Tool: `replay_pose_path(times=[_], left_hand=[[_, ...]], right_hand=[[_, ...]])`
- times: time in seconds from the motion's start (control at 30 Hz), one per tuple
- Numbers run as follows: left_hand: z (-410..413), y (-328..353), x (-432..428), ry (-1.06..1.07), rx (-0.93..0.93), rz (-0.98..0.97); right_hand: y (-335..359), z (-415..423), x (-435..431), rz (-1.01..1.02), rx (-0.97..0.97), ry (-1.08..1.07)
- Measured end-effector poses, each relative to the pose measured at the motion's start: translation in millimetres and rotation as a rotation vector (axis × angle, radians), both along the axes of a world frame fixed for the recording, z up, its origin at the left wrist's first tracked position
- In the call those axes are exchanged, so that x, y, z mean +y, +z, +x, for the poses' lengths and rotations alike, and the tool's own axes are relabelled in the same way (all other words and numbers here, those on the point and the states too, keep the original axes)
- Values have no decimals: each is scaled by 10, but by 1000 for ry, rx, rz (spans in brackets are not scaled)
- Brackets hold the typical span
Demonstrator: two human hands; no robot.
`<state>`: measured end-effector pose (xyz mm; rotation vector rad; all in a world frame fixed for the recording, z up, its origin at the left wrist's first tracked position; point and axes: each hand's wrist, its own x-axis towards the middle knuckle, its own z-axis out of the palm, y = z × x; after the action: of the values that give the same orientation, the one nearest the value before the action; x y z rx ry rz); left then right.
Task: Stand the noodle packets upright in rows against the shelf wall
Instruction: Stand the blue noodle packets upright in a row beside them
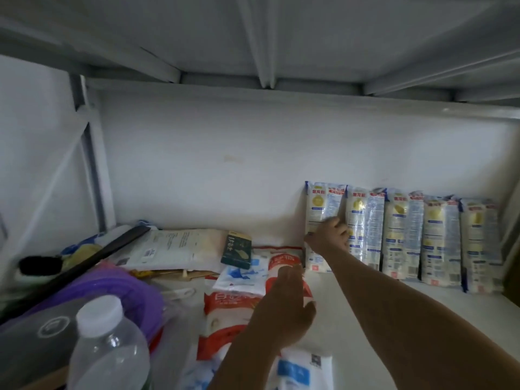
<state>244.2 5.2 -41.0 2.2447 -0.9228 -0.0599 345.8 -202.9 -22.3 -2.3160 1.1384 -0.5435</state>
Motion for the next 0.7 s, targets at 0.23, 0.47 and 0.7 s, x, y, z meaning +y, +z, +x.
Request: replay_pose_path(times=[0.23,0.47,0.7], left_hand=[[15,-15,-56,-29,-83,22],[-175,153,-71,-26,-121,10],[-325,286,-70,20,-62,-110]], right_hand=[[50,-143,-164,-68,-19,169],[178,-794,-110,-44,-130,424],[191,-1889,-176,472,-324,639]])
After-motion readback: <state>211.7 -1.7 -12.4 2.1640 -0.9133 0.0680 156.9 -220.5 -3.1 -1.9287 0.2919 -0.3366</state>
